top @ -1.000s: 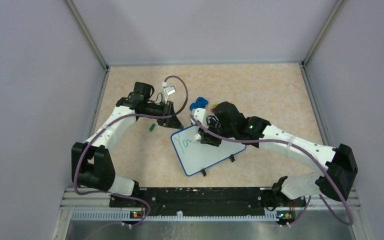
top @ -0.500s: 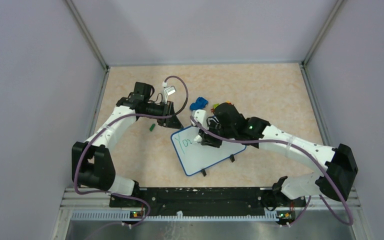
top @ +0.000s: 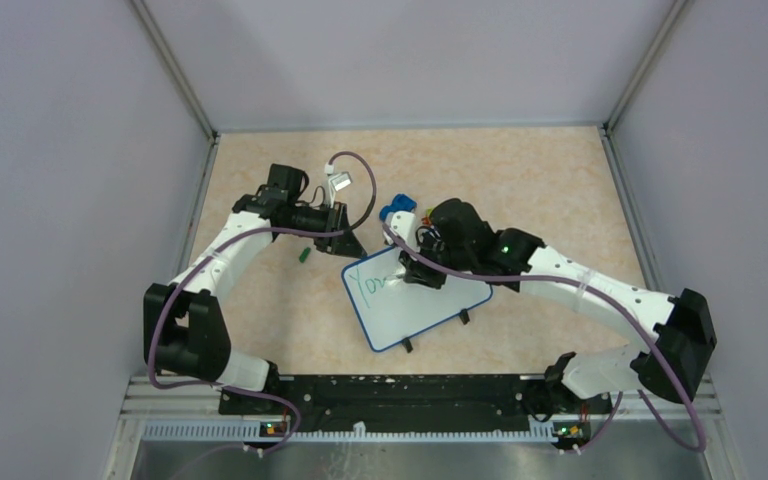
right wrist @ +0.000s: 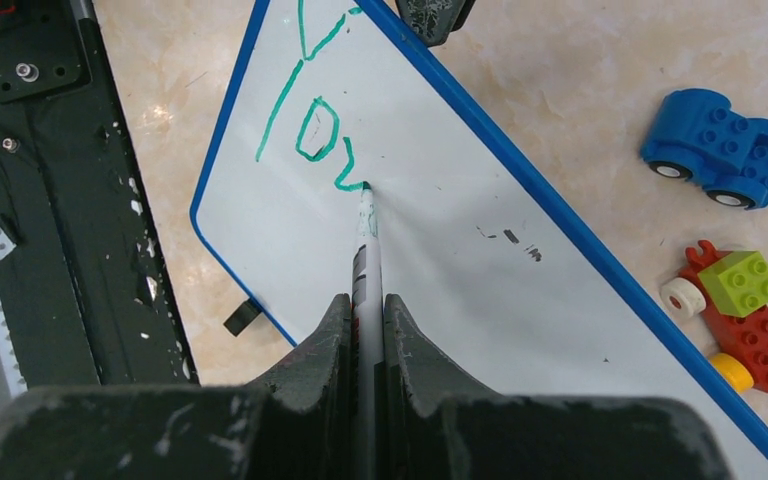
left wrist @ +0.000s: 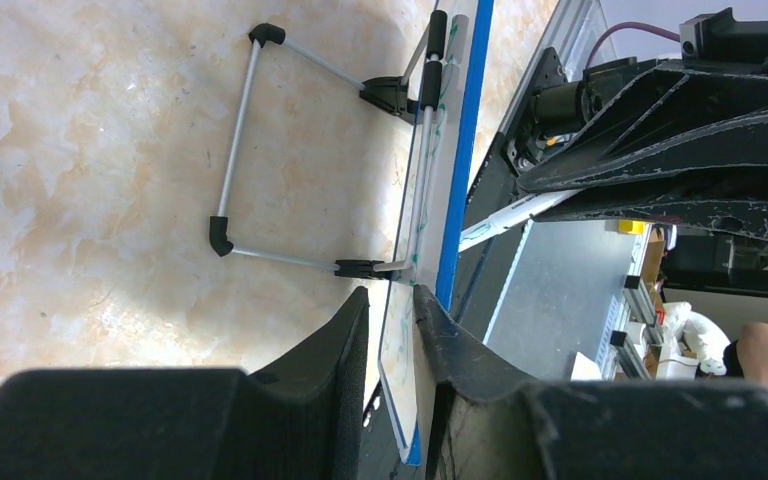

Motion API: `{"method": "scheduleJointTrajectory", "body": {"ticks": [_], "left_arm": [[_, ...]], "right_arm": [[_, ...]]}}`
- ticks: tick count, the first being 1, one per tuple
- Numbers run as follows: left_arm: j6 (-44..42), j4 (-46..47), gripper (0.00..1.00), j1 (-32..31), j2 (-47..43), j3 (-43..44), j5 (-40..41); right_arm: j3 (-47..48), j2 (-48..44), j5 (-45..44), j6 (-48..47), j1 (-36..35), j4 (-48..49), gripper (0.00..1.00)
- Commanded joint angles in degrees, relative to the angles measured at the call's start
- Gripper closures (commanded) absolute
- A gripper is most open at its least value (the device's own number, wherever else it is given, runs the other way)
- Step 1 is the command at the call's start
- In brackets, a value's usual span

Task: Write a sentence on the whiteboard

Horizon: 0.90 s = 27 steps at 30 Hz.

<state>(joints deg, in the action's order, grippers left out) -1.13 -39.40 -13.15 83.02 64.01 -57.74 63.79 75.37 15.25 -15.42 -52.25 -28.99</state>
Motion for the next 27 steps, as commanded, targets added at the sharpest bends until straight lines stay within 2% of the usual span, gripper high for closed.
{"method": "scheduleJointTrajectory", "body": {"ticks": [1, 10, 27], "left_arm": [[0.4, 1.2, 0.72, 0.0, -0.4, -0.4, -0.8], [0.4, 1.3, 0.72, 0.0, -0.2, -0.4, -1.1], [0.3, 1.3, 0.72, 0.0, -0.2, -0.3, -0.6]], "right_arm": [[3.7, -0.5, -3.2, -1.2, 1.1, 1.8, 1.0], [4.2, -0.3, -3.3, -0.8, 1.4, 2.0, 1.0], [-0.6, 0.1, 0.3, -2.6, 0.1, -0.1, 1.0]]}}
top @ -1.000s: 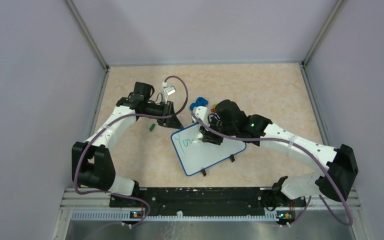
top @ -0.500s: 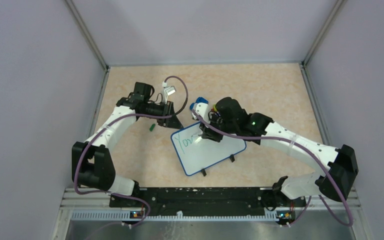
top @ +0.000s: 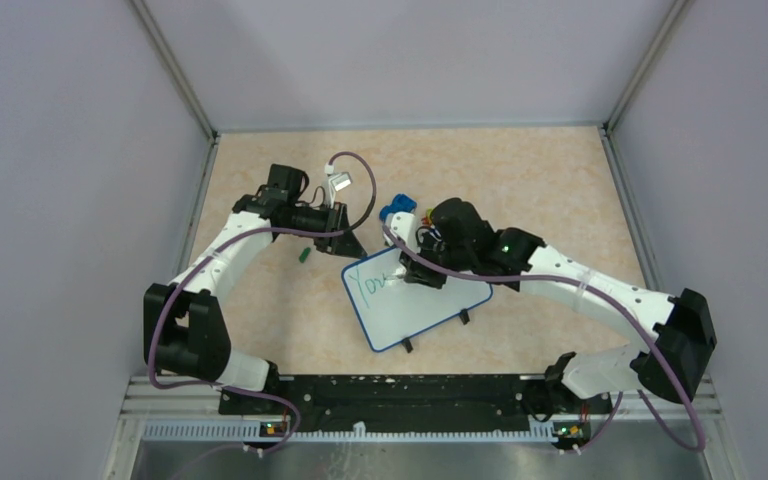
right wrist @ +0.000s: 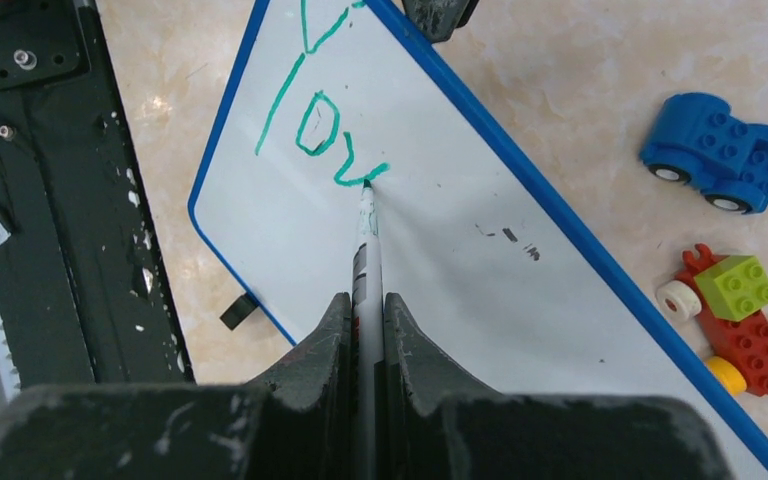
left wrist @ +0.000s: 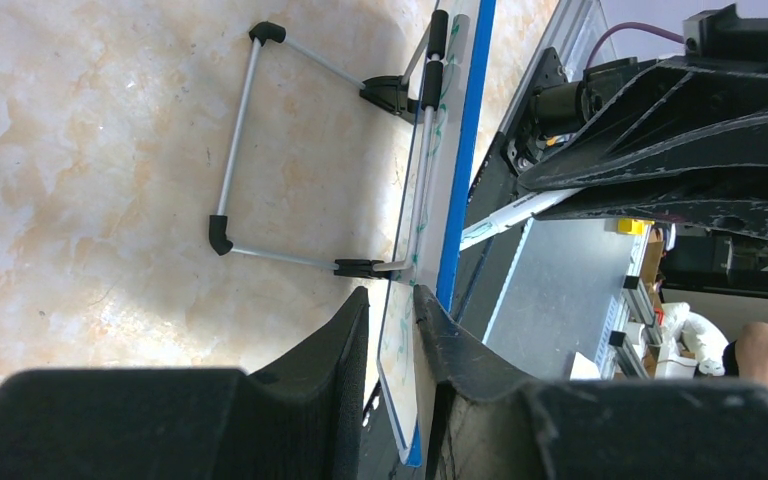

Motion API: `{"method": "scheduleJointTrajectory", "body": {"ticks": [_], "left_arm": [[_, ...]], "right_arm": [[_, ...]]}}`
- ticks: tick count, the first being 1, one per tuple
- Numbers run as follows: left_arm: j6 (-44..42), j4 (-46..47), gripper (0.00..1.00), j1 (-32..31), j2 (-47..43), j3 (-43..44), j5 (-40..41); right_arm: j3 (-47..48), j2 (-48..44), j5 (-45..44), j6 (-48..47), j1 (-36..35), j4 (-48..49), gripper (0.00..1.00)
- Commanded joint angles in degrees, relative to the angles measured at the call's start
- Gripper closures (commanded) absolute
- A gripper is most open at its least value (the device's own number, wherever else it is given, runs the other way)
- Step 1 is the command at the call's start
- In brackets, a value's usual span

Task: Write a sentence on the whiteboard

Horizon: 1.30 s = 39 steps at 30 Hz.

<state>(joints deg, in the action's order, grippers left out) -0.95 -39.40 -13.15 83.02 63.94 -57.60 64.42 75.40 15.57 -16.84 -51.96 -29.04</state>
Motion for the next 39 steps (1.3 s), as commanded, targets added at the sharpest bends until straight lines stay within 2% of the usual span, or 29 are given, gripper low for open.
{"method": "scheduleJointTrajectory", "body": {"ticks": [1, 8, 13, 17, 19, 21, 29, 39], "left_arm": [[0.2, 1.3, 0.72, 0.0, -0.2, -0.2, -0.6], [0.3, 1.4, 0.7, 0.0, -0.4, -0.1, -0.4], [0.1, 1.1, 0.64, 1.0, -0.1, 1.3, -1.8], [0.3, 1.6, 0.55, 2.8, -1.0, 3.9, -3.6], [0.6, 2.3, 0.47, 2.9, -1.9, 5.1, -3.4], [0.5, 3.0, 0.44, 3.0, -2.9, 5.6, -3.9], [-1.3, 2.0, 0.45, 1.2, -3.6, 3.6, -4.5], [-3.1, 0.9, 0.5, -1.3, -3.6, 2.7, -3.4]], "right_arm": [[-1.4, 0.1, -0.1, -1.1, -0.2, -0.1, 1.0], [-2.4, -0.9, -0.6, -1.4, -0.2, -0.7, 1.0], [0.4, -2.3, 0.7, -0.8, 0.1, -2.6, 1.0], [2.5, -3.7, 2.2, -0.4, 0.3, -3.9, 1.0], [2.9, -4.4, 2.6, -0.2, 0.8, -4.1, 1.0], [2.7, -4.8, 2.3, 0.0, 1.2, -3.8, 1.0], [0.7, -5.1, -1.7, 0.7, 1.6, 1.0, 1.0], [0.5, -5.4, -2.2, 0.5, 1.6, 0.1, 1.0]]}}
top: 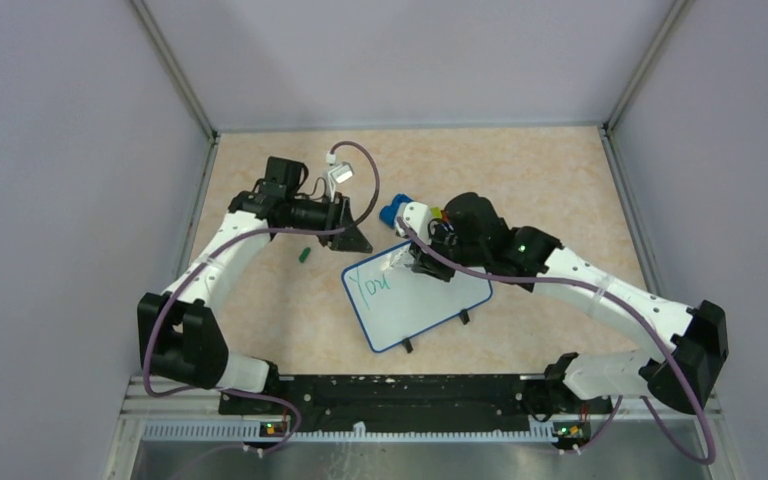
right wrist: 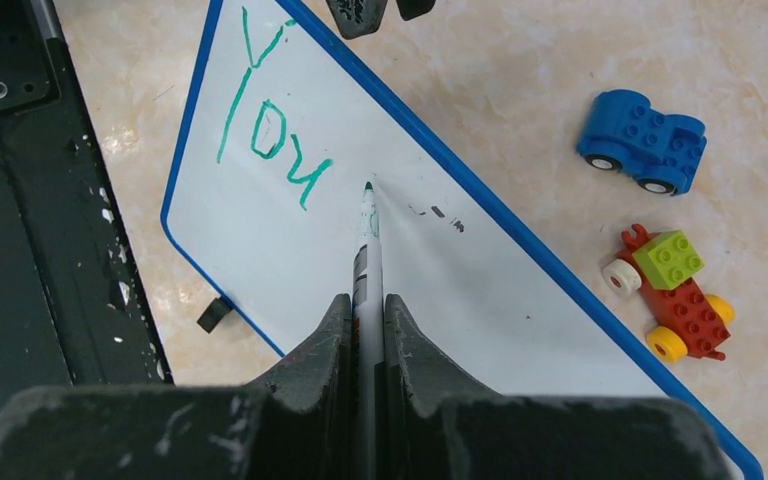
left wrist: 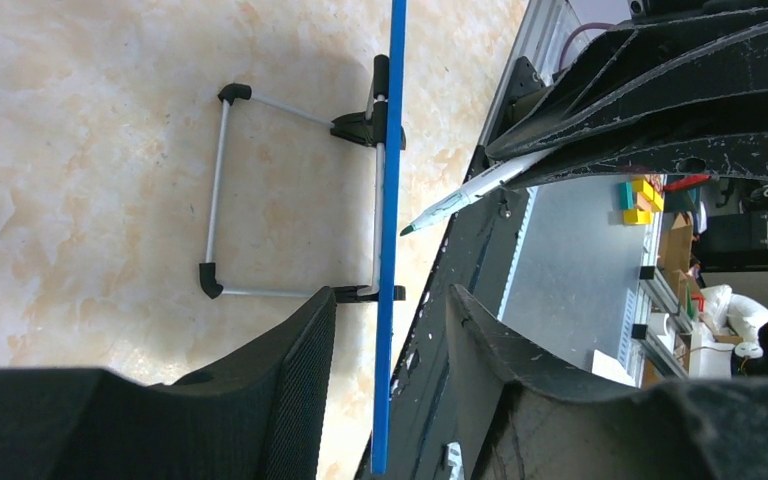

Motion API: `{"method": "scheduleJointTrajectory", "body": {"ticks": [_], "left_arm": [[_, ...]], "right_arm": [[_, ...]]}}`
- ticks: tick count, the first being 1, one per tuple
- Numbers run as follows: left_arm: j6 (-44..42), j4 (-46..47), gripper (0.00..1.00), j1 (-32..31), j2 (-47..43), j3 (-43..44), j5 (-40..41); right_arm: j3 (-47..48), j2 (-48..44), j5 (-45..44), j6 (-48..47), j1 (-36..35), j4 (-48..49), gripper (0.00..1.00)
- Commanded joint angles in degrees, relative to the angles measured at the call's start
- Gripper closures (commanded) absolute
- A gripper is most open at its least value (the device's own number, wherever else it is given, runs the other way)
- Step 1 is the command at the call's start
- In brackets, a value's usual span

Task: Write a sentence on the whiteboard

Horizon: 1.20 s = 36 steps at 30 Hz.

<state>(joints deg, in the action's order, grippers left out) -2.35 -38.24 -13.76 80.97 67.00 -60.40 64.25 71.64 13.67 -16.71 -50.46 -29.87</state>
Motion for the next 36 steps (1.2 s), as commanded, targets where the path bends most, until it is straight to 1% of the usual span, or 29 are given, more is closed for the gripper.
{"method": "scheduleJointTrajectory", "body": {"ticks": [1, 7, 17, 25, 36], "left_arm": [[-1.8, -0.3, 0.51, -0.9, -1.5, -0.4, -0.5], [-2.3, -0.3, 0.55, -1.5, -1.3, -1.0, -0.2], [-2.5, -0.3, 0.62, -2.2, -0.8, -1.4, 0.2], [-2.4, -0.2, 0.77, -2.6, -0.6, -1.8, 0.6], [-2.5, -0.1, 0.86, -2.7, -0.6, -2.0, 1.0]], "right_arm": [[0.7, -1.8, -0.1, 0.3, 0.1, 0.5, 1.0], [-1.0, -3.3, 0.7, 0.0, 0.1, -1.3, 1.0], [-3.1, -3.6, -0.1, 0.4, 0.1, -0.7, 1.0], [-2.3, -3.1, -2.4, 1.8, 0.1, 1.2, 1.0], [-1.0, -0.7, -1.9, 2.2, 0.1, 2.8, 1.0]]}}
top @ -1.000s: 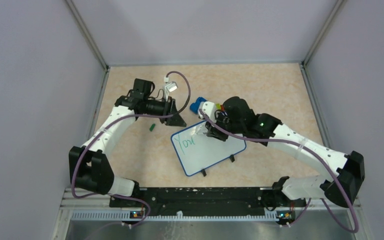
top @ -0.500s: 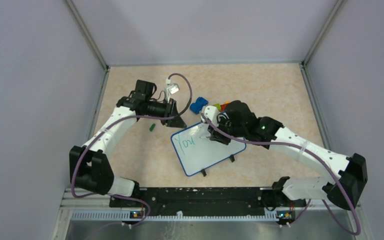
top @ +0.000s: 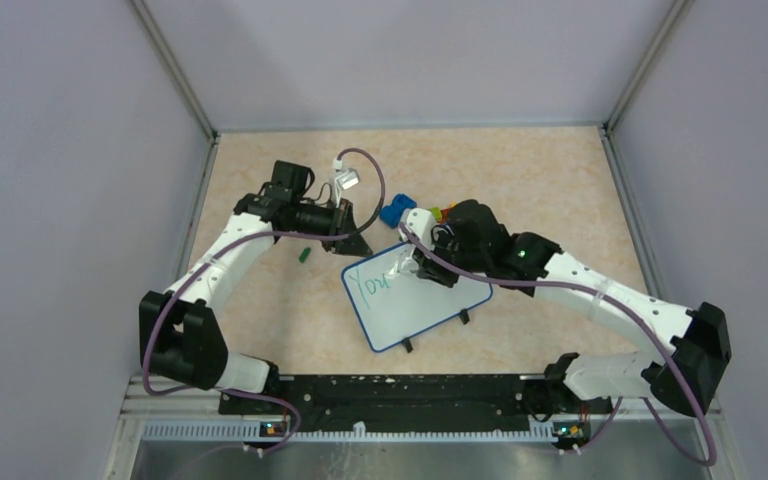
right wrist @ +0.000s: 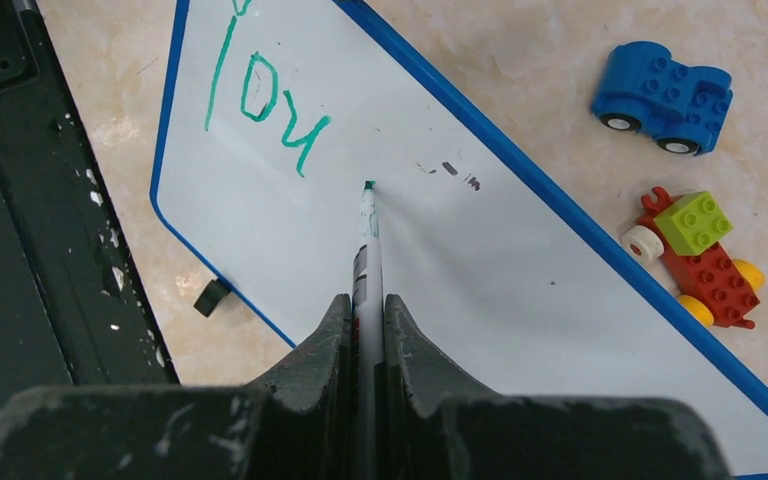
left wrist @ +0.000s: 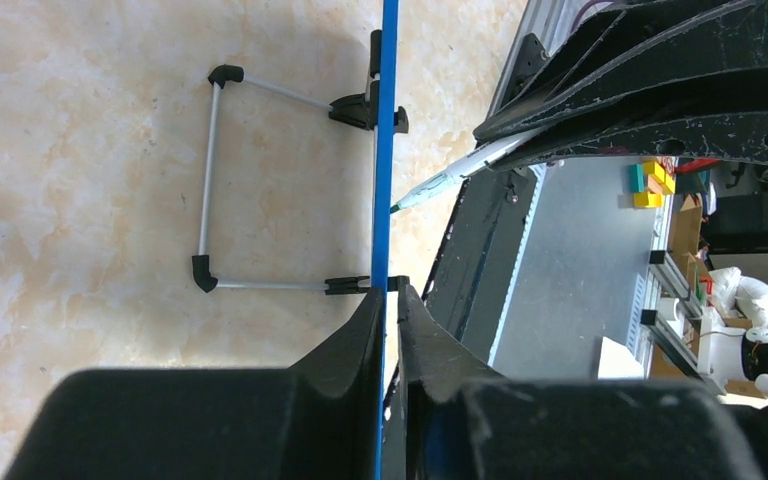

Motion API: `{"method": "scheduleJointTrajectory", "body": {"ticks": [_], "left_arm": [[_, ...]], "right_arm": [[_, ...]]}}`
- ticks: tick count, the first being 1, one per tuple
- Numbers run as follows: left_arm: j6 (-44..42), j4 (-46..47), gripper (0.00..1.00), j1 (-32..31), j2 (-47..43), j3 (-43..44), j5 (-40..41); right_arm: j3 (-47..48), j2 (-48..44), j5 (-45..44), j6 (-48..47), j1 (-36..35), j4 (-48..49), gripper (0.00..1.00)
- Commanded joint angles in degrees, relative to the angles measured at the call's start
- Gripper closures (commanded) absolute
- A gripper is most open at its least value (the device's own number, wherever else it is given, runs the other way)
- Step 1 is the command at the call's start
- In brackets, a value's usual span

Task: Write a sentence on the whiteboard

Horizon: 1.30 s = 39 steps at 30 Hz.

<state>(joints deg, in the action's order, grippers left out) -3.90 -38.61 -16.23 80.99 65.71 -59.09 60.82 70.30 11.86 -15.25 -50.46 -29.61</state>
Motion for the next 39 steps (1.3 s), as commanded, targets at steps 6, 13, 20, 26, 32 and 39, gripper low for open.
{"method": "scheduleJointTrajectory", "body": {"ticks": [6, 13, 20, 26, 32, 39], "left_arm": [[-0.9, 0.4, 0.92, -0.2, -0.5, -0.8, -0.4], [-0.8, 0.4, 0.98, -0.3, -0.2, -0.6, -0.2], [-0.6, 0.4, 1.0, -0.2, -0.1, -0.7, -0.1], [-0.5, 0.5, 1.0, -0.2, 0.2, -0.7, -0.3], [-0.2, 0.6, 1.0, -0.2, 0.1, -0.6, -0.3], [-0.2, 0.6, 1.0, -0.3, 0.1, -0.8, -0.4]], "right_arm": [[2.5, 1.6, 1.4, 1.1, 0.1, 3.2, 1.0], [1.2, 2.2, 2.0, 0.0, -1.0, 2.8, 1.0], [-0.4, 1.7, 1.7, -1.4, -1.2, 1.2, 1.0], [-1.1, 0.1, 1.8, -2.1, -1.3, -0.3, 1.0], [-1.2, -0.9, 0.1, -2.3, -0.4, -0.5, 1.0], [0.9, -1.1, -1.1, -1.3, 0.9, 0.3, 1.0]]}}
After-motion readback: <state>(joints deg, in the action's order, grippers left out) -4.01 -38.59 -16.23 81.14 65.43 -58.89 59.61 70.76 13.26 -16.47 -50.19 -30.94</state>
